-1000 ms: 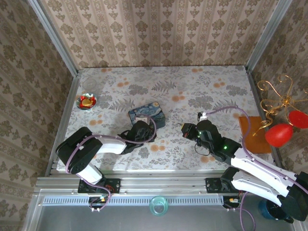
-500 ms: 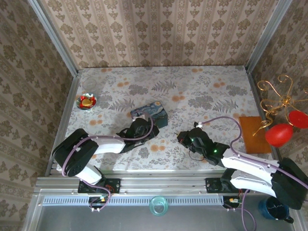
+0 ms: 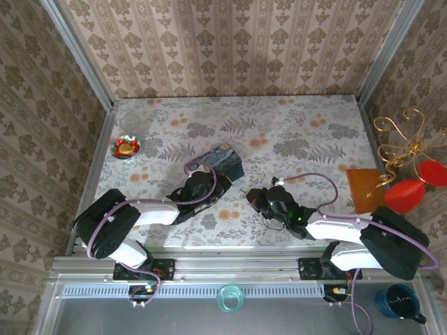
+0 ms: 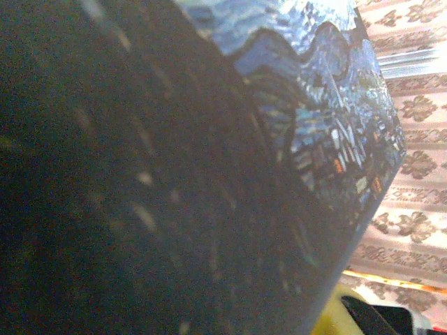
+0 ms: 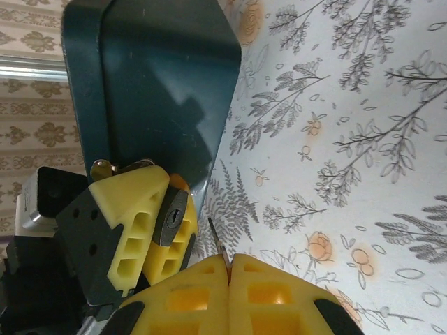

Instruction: Unlock a padlock with a key

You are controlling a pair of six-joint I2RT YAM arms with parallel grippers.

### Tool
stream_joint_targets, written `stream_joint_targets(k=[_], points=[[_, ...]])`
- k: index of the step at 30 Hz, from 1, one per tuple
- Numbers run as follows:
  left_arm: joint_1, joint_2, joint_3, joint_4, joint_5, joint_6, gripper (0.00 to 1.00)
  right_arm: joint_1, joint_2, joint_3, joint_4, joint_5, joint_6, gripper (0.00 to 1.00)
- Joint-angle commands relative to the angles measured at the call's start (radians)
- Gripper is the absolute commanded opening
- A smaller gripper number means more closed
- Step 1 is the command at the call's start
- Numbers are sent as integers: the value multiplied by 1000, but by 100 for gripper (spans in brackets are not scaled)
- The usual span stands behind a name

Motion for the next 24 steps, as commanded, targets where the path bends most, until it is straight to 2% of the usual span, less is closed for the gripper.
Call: stream_joint_targets(k=[1,5,10,24], points=[[-7,-50,-3,89,-20,-82,4,-10,62,24,124,-50,40,0],[-7,-82,-4,90,-26,-107,4,-47,125,7,253,-100,87,0],[-6,-96,-20,102,-34,-132,4,-60,69,49,165,-110,56,0],[-7,-81,-25,146,-36,-149,3,-68,77,31,250,-147,88,0]])
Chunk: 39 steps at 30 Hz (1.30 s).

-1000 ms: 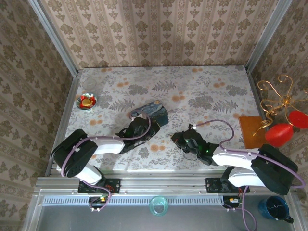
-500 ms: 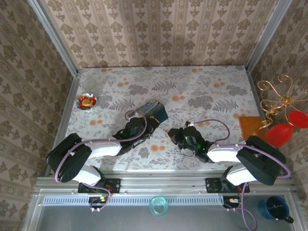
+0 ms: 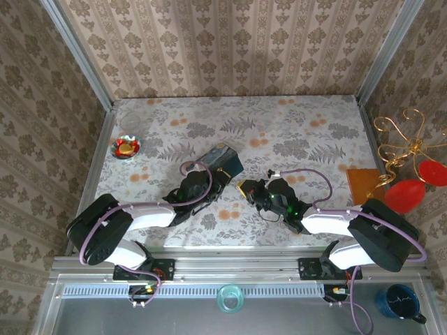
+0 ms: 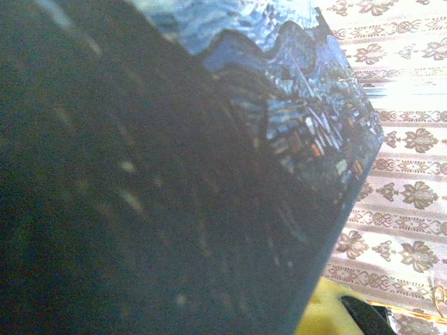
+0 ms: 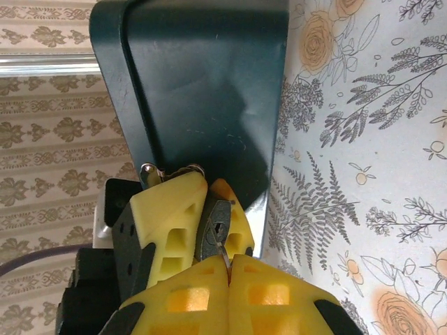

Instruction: Unlock a padlock with a key

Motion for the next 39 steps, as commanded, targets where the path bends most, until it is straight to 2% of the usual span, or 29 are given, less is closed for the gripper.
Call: stream_joint_targets(k=[1,39], points=[[-8,-17,-1,95,-14,-22,3,-5,-6,0,26,-8,3,0],[-16,-52,13,111,2,-41,2,-16,3,32,57,-50,54,0]])
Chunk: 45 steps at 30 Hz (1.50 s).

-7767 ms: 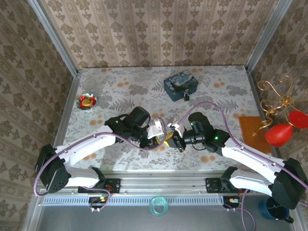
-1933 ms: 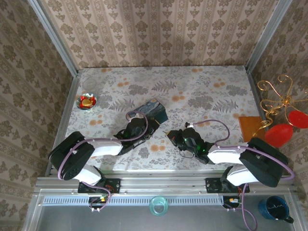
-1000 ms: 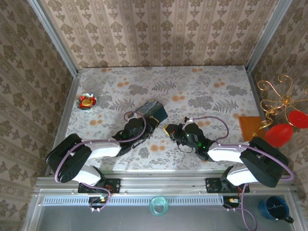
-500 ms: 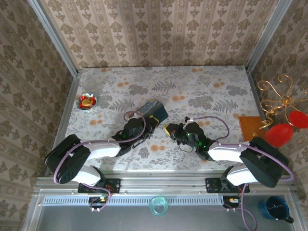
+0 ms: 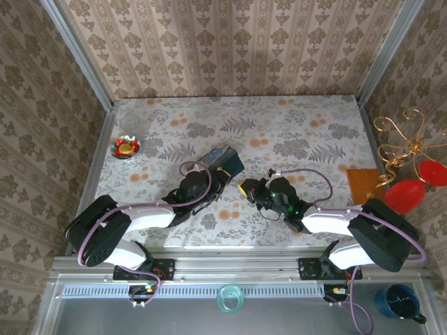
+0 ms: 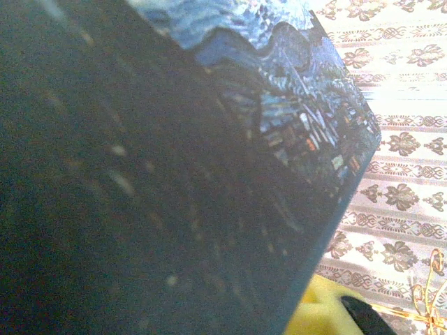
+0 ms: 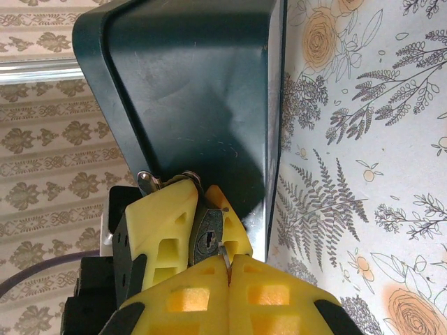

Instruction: Unlock a padlock with a key

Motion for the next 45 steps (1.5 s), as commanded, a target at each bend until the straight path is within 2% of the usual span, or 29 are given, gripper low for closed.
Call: stream_joint_targets(k=[1,23,45], points=[[-10,-36,14,100,3,-8,2,4,4,30,47,-20,17,0],[-8,-44,7,125,6,-18,2,18,-49,3,-17,11,-1,0],[-6,-55,10,115,6,-18,2,23,-37,10,-46,-1,-5,0]])
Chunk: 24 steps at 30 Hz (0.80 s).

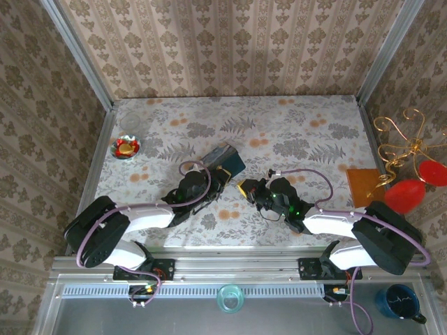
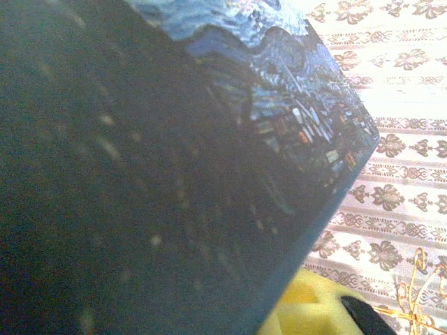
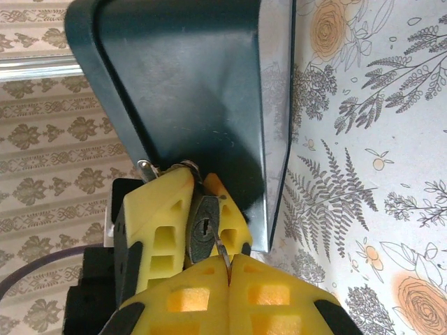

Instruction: Unlock a padlock with a key

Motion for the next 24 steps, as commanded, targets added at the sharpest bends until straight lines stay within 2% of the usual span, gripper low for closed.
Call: stream_joint_targets(k=[1,24], points=[[-5,-40,11,101,7,1,2,8,-3,10,-20,-2,-13,0],[-3,-21,-24,118,6,-7,2,23,7,16,63,4,-1,0]])
